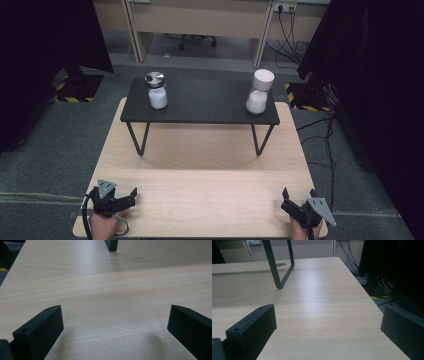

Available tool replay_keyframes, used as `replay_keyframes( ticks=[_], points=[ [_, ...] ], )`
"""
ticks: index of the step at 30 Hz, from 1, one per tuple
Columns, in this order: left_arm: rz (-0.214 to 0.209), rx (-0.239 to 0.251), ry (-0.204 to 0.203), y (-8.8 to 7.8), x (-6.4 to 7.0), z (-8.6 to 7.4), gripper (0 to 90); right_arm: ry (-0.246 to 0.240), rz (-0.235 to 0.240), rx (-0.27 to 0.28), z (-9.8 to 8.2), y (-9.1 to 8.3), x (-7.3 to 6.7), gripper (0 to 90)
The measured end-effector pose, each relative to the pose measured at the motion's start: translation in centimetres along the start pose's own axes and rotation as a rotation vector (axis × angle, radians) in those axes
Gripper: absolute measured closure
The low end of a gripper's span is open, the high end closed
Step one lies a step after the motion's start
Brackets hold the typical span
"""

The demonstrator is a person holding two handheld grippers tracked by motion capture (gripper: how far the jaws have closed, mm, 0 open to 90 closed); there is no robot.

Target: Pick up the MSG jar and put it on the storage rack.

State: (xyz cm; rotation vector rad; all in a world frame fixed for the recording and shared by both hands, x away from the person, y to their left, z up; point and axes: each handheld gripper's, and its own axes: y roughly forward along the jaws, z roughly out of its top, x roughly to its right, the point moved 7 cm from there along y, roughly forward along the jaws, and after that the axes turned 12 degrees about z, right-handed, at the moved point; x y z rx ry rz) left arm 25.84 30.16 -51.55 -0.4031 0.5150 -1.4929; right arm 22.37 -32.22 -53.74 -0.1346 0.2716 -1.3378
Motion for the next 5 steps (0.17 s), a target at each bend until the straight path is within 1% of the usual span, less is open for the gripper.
replay_keyframes(
  ticks=[5],
  points=[
    [0.002, 0.002, -0.004, -0.03, 0.02, -0.04, 0.0, -0.01, 0.0, -0.002, -0.03, -0.01, -0.11, 0.2]
  ],
)
